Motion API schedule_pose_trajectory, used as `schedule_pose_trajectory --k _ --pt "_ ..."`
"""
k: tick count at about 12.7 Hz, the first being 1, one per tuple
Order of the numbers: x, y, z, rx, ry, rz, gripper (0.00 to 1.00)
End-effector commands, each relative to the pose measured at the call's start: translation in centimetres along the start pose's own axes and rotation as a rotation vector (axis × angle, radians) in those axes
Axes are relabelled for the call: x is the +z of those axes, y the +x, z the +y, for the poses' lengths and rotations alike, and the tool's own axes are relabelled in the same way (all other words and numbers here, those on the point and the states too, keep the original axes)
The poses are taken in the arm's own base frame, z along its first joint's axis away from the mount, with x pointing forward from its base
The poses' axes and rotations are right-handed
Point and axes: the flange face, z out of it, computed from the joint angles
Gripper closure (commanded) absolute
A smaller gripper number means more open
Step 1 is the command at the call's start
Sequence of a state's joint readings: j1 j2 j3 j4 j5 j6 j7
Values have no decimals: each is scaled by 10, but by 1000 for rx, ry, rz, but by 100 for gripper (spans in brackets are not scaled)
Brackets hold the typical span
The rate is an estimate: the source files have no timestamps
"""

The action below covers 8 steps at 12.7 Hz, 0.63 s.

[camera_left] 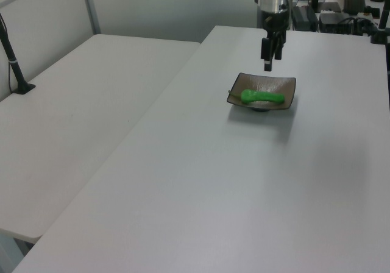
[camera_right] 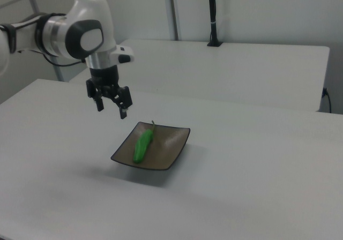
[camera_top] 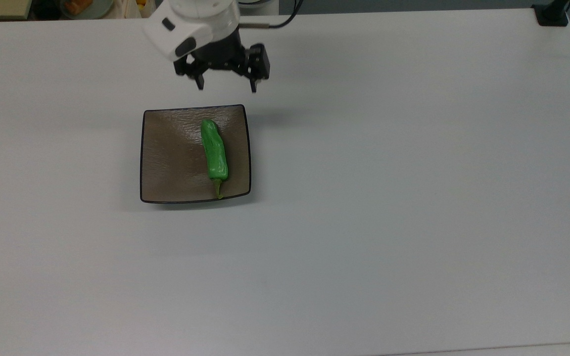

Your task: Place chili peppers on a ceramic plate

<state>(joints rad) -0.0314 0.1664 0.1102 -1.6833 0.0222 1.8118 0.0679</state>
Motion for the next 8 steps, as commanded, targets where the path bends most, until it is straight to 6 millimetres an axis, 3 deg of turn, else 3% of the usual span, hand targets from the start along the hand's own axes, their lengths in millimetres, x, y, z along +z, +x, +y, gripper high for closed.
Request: schedule_pose_trajectory --k 1,3,7,8 --pt "-35 -35 -23 -14 -22 -36 0" --pt "-51 -47 -37 -26 -23 -21 0" --pt "-48 -53 -63 23 -32 -6 0" --pt "-46 -52 -60 29 -29 21 0"
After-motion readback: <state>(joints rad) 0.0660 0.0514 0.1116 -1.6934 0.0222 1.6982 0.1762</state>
